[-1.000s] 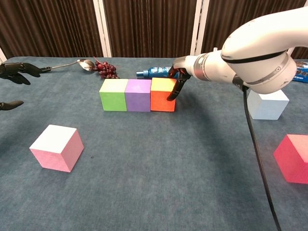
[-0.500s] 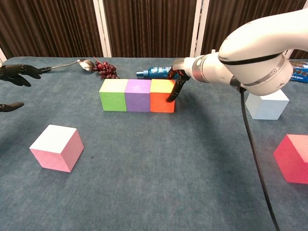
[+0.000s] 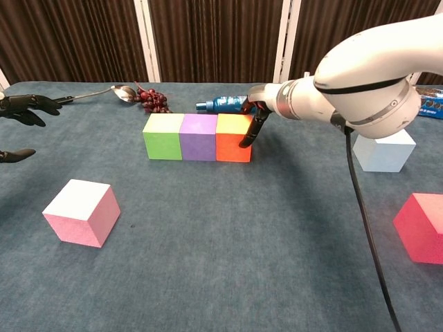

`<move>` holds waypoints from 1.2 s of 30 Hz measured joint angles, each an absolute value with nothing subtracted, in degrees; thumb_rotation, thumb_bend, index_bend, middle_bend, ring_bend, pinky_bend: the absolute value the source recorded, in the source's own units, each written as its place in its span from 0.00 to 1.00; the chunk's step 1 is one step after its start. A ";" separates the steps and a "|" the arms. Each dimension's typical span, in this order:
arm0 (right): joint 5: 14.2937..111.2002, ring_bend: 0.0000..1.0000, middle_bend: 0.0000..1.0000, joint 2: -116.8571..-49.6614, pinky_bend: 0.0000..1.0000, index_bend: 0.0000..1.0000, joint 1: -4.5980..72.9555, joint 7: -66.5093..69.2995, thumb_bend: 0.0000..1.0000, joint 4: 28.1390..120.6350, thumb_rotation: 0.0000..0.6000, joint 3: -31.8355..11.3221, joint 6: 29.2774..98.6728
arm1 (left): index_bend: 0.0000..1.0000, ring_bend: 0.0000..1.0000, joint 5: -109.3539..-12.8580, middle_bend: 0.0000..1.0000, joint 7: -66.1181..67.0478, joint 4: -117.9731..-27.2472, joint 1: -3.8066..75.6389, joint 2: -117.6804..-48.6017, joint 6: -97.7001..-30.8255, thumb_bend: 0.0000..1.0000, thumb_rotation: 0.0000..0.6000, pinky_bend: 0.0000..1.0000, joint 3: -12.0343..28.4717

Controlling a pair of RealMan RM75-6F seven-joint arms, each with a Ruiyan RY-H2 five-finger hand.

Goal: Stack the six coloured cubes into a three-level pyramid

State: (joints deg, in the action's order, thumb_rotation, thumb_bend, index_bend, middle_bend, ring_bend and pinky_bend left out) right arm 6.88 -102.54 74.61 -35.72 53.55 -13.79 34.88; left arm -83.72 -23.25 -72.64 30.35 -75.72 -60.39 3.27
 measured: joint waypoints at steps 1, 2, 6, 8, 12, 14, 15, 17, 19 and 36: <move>6.90 0.09 0.18 -102.49 0.18 0.49 74.60 -35.72 0.34 53.60 1.00 -13.83 34.89 | 0.12 0.18 -83.74 0.09 -23.32 -72.57 30.36 -75.73 -60.37 0.39 1.00 0.17 3.26; 6.91 0.09 0.18 -102.44 0.18 0.49 74.58 -35.73 0.34 53.67 1.00 -13.84 34.92 | 0.12 0.18 -83.75 0.09 -23.37 -72.50 30.38 -75.76 -60.34 0.39 1.00 0.17 3.26; 6.94 0.09 0.18 -102.13 0.18 0.49 74.44 -35.81 0.34 54.09 1.00 -13.86 35.10 | 0.12 0.18 -83.86 0.09 -23.62 -72.20 30.51 -76.02 -60.27 0.39 1.00 0.17 3.27; 6.97 0.09 0.18 -101.97 0.18 0.50 74.37 -35.82 0.34 54.30 1.00 -13.89 35.26 | 0.12 0.18 -83.91 0.09 -23.71 -72.11 30.56 -76.12 -60.27 0.39 1.00 0.17 3.28; 7.24 0.09 0.18 -101.72 0.18 0.52 74.20 -35.64 0.34 54.59 1.00 -14.08 35.53 | 0.12 0.18 -83.99 0.09 -23.84 -71.98 30.57 -76.17 -60.29 0.39 1.00 0.17 3.24; 7.27 0.09 0.18 -101.60 0.18 0.52 74.11 -35.57 0.34 54.69 1.00 -14.17 35.61 | 0.12 0.18 -83.96 0.09 -23.87 -72.00 30.56 -76.15 -60.31 0.39 1.00 0.16 3.25; 7.27 0.09 0.18 -101.57 0.18 0.52 74.09 -35.59 0.34 54.72 1.00 -14.17 35.63 | 0.12 0.18 -83.94 0.09 -23.86 -72.01 30.56 -76.13 -60.31 0.39 1.00 0.16 3.25; 7.20 0.09 0.18 -101.55 0.18 0.51 74.08 -35.62 0.34 54.75 1.00 -14.21 35.56 | 0.11 0.18 -83.91 0.09 -23.82 -72.04 30.55 -76.12 -60.32 0.39 1.00 0.16 3.26; 7.09 0.09 0.18 -101.63 0.18 0.51 74.13 -35.69 0.34 54.70 1.00 -14.23 35.43 | 0.11 0.18 -83.91 0.09 -23.79 -72.10 30.53 -76.10 -60.31 0.39 1.00 0.16 3.24; 6.62 0.09 0.18 -102.65 0.18 0.50 74.83 -35.91 0.34 53.34 1.00 -14.47 34.59 | 0.11 0.18 -83.72 0.09 -24.14 -71.59 30.46 -76.31 -60.04 0.39 1.00 0.16 3.11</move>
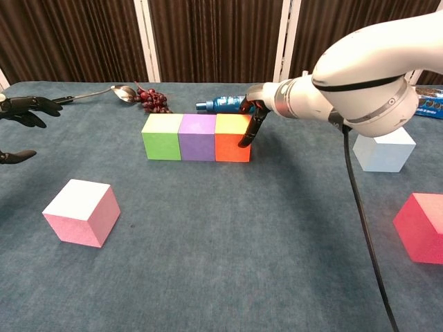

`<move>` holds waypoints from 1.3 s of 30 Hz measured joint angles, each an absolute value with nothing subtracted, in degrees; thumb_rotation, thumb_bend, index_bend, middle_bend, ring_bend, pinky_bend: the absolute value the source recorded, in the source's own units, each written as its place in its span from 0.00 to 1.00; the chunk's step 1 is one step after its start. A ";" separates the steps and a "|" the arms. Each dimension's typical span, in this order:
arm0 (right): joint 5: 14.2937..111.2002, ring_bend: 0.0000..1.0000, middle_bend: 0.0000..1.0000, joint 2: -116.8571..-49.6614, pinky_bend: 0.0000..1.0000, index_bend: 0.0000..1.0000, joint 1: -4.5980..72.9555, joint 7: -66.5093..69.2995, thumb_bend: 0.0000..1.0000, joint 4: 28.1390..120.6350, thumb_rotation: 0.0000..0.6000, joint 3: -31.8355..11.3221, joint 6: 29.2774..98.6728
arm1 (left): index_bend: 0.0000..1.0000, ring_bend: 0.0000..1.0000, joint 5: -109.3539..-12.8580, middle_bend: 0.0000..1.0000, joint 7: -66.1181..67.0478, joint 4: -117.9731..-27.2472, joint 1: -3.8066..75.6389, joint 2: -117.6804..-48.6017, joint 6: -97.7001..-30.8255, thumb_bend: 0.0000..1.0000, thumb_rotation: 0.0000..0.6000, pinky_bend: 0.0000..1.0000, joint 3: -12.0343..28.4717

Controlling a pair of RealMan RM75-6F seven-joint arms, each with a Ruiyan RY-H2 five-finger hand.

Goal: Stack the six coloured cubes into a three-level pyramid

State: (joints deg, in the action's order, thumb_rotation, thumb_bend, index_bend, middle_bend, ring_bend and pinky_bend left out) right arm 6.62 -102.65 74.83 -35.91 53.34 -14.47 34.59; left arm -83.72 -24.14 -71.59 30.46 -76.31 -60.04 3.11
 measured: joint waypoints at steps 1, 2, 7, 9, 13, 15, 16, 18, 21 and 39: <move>6.57 0.09 0.18 -102.74 0.18 0.50 74.89 -35.94 0.34 53.21 1.00 -14.49 34.52 | 0.11 0.18 -83.73 0.09 -24.24 -71.51 30.46 -76.35 -60.03 0.39 1.00 0.16 3.11; 6.56 0.09 0.18 -102.81 0.18 0.50 74.95 -35.95 0.34 53.12 1.00 -14.51 34.46 | 0.11 0.18 -83.75 0.09 -24.30 -71.44 30.47 -76.37 -60.03 0.39 1.00 0.16 3.11; 6.29 0.09 0.18 -103.15 0.17 0.47 75.20 -36.17 0.34 52.76 1.00 -14.50 34.25 | 0.11 0.18 -83.75 0.09 -24.51 -71.31 30.46 -76.45 -60.00 0.39 1.00 0.16 3.11; 6.11 0.09 0.17 -103.16 0.16 0.44 75.27 -36.33 0.34 52.78 1.00 -14.43 34.08 | 0.11 0.18 -83.76 0.09 -24.64 -71.15 30.49 -76.50 -59.87 0.39 1.00 0.16 3.06; 5.72 0.09 0.17 -102.97 0.15 0.35 75.37 -36.70 0.34 53.21 1.00 -14.09 33.86 | 0.11 0.18 -83.86 0.08 -24.79 -70.97 30.53 -76.60 -59.76 0.39 1.00 0.16 2.97; 5.54 0.08 0.17 -102.79 0.14 0.31 75.37 -36.79 0.34 53.52 1.00 -13.99 33.88 | 0.10 0.18 -83.89 0.08 -24.81 -70.92 30.58 -76.62 -59.73 0.39 1.00 0.16 2.97; 5.41 0.08 0.17 -102.63 0.14 0.29 75.37 -36.84 0.34 53.78 1.00 -13.93 33.93 | 0.10 0.18 -83.91 0.08 -24.83 -70.91 30.61 -76.63 -59.71 0.39 1.00 0.16 2.98; 5.27 0.08 0.16 -102.38 0.14 0.26 75.36 -36.90 0.34 54.23 1.00 -13.84 34.09 | 0.10 0.18 -83.99 0.08 -24.82 -70.94 30.68 -76.61 -59.69 0.39 1.00 0.16 2.98; 5.22 0.08 0.16 -101.92 0.13 0.21 75.28 -36.89 0.34 55.04 1.00 -13.73 34.39 | 0.10 0.18 -84.15 0.08 -24.83 -71.08 30.92 -76.50 -59.47 0.39 1.00 0.16 2.97; 17.38 0.04 0.12 -82.78 0.11 0.09 66.14 -30.28 0.34 82.56 1.00 -13.61 43.18 | 0.20 0.19 -81.50 0.15 -22.00 -68.80 37.26 -75.93 -51.72 0.39 1.00 0.15 6.19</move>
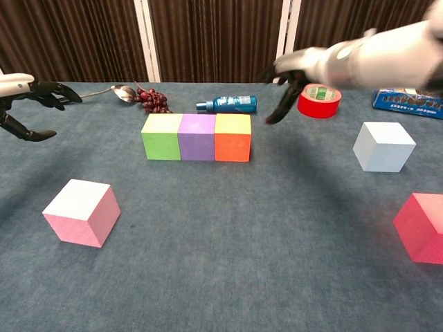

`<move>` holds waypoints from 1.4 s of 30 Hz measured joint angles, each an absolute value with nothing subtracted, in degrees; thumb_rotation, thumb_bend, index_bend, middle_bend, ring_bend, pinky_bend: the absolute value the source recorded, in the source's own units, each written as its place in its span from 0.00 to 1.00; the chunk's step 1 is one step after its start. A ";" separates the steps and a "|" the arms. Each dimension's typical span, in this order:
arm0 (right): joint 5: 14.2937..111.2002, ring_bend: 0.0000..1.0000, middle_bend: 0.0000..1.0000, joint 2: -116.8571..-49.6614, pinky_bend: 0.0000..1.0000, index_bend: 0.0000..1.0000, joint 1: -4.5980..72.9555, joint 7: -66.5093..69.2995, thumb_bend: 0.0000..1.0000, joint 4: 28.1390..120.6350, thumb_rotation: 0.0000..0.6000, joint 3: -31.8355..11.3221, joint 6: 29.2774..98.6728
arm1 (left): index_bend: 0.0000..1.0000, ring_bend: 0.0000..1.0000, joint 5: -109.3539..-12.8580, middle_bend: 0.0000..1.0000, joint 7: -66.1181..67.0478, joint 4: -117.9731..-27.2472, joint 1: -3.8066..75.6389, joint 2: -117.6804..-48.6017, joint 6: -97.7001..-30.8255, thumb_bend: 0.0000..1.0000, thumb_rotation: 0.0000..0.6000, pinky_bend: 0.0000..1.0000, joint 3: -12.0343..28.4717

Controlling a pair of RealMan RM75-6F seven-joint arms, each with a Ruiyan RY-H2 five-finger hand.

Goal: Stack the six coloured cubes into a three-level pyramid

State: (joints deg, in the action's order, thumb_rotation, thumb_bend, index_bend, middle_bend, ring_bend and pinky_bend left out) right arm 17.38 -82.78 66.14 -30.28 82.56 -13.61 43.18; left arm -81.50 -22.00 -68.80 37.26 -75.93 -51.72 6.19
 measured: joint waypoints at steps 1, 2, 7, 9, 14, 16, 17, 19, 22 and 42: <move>19.62 0.04 0.12 -79.78 0.11 0.09 64.37 -29.20 0.34 86.00 1.00 -13.45 44.46 | 0.20 0.20 -81.05 0.16 -21.19 -68.81 37.49 -75.73 -51.28 0.39 1.00 0.15 6.32; 21.50 0.04 0.12 -77.48 0.11 0.10 62.91 -28.34 0.34 88.53 1.00 -13.27 45.47 | 0.20 0.20 -80.74 0.16 -20.61 -68.98 37.56 -75.46 -51.11 0.39 1.00 0.15 6.38; 33.32 0.04 0.12 -65.76 0.11 0.10 53.51 -22.34 0.34 99.32 1.00 -11.54 50.84 | 0.21 0.22 -80.40 0.18 -19.57 -72.90 36.71 -72.53 -51.91 0.39 1.00 0.15 6.16; 37.37 0.04 0.12 -62.80 0.11 0.11 50.30 -19.83 0.34 101.50 1.00 -10.73 52.36 | 0.21 0.22 -80.67 0.18 -19.30 -75.14 36.09 -70.90 -52.57 0.39 1.00 0.15 5.77; 47.67 0.04 0.12 -57.47 0.11 0.11 42.49 -12.22 0.34 104.74 1.00 -8.32 55.20 | 0.21 0.22 -82.54 0.18 -16.68 -81.87 33.63 -66.56 -54.88 0.40 1.00 0.14 3.32; 50.55 0.04 0.12 -56.33 0.11 0.11 40.19 -9.72 0.34 105.22 1.00 -7.50 55.95 | 0.20 0.22 -83.46 0.18 -15.04 -84.16 32.64 -65.03 -55.57 0.40 1.00 0.14 1.99; 51.90 0.04 0.12 -55.62 0.11 0.11 39.10 -8.53 0.34 105.45 1.00 -7.05 56.35 | 0.19 0.21 -83.78 0.16 -14.51 -84.83 32.26 -64.57 -55.79 0.40 1.00 0.14 1.55; 53.36 0.04 0.12 -55.02 0.11 0.11 38.01 -7.13 0.34 105.52 1.00 -6.55 56.79 | 0.14 0.18 -84.10 0.13 -13.70 -85.92 31.86 -63.99 -55.93 0.40 1.00 0.14 0.93; 55.94 0.04 0.12 -54.57 0.11 0.11 35.74 -5.25 0.34 104.99 1.00 -5.55 57.58 | 0.04 0.11 -84.89 0.05 -12.22 -88.93 31.20 -63.26 -55.99 0.40 1.00 0.13 -0.39; 65.73 0.04 0.12 -55.21 0.11 0.11 27.50 3.76 0.34 99.83 1.00 -3.74 58.45 | 0.00 0.03 -80.60 0.00 5.89 -96.29 32.74 -70.14 -50.95 0.40 1.00 0.09 -1.36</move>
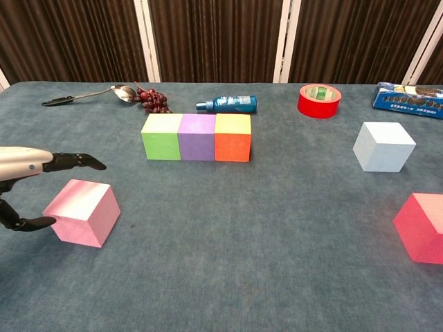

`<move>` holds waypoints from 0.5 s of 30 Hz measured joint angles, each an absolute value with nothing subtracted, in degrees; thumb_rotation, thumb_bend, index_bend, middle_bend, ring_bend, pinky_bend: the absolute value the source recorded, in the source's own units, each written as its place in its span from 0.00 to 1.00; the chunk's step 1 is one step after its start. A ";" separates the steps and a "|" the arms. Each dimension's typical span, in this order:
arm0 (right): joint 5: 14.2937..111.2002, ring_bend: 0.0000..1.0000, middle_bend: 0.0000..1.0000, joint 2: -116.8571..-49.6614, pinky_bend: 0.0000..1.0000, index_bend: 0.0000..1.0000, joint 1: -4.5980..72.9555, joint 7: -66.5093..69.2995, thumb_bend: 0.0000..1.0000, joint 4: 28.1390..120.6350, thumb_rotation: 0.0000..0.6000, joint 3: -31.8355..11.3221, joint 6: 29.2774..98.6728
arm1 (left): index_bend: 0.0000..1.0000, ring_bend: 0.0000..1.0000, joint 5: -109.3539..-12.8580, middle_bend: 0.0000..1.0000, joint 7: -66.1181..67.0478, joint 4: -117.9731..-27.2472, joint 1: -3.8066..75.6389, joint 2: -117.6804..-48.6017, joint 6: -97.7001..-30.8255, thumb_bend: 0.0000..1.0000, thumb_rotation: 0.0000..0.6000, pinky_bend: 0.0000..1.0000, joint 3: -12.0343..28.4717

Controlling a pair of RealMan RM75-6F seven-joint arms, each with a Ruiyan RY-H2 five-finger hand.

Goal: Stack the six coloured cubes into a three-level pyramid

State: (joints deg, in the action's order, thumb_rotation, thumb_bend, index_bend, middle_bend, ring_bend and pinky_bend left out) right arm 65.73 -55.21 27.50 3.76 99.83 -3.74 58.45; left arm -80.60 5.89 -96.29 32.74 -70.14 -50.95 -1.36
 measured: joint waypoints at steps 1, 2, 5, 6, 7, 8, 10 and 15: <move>65.66 0.04 0.12 -55.32 0.11 0.11 27.29 3.85 0.34 99.70 1.00 -3.85 58.44 | 0.00 0.04 -80.29 0.00 6.25 -95.99 32.85 -70.63 -50.86 0.40 1.00 0.09 -1.25; 65.58 0.04 0.12 -55.39 0.11 0.11 27.15 3.91 0.34 99.60 1.00 -3.93 58.42 | 0.01 0.05 -80.19 0.02 6.36 -95.77 32.92 -70.93 -50.82 0.40 1.00 0.09 -1.19; 65.39 0.04 0.12 -55.65 0.11 0.11 26.76 3.91 0.34 99.30 1.00 -4.15 58.26 | 0.05 0.12 -80.19 0.08 6.21 -94.79 33.04 -71.94 -50.95 0.40 1.00 0.11 -0.97; 65.37 0.04 0.12 -55.70 0.11 0.11 26.66 3.85 0.34 99.27 1.00 -4.19 58.20 | 0.07 0.14 -80.25 0.11 6.15 -94.39 33.07 -72.28 -51.04 0.40 1.00 0.12 -0.91; 65.37 0.04 0.12 -55.76 0.11 0.11 26.55 3.77 0.34 99.26 1.00 -4.27 58.16 | 0.10 0.18 -80.37 0.15 6.05 -93.79 33.10 -72.78 -51.22 0.40 1.00 0.14 -0.82; 65.39 0.04 0.12 -55.78 0.11 0.11 26.45 3.73 0.34 99.28 1.00 -4.33 58.18 | 0.14 0.21 -80.50 0.19 5.98 -93.32 33.11 -73.18 -51.40 0.40 1.00 0.16 -0.76; 65.44 0.04 0.12 -55.77 0.11 0.11 26.16 3.69 0.34 99.35 1.00 -4.47 58.29 | 0.21 0.27 -81.00 0.26 5.62 -92.36 33.07 -74.09 -52.12 0.40 1.00 0.19 -0.61; 65.25 0.04 0.12 -55.60 0.11 0.11 25.47 3.84 0.34 99.40 1.00 -4.86 58.47 | 0.36 0.41 -82.71 0.43 3.18 -90.59 32.62 -75.74 -54.77 0.40 1.00 0.27 -0.25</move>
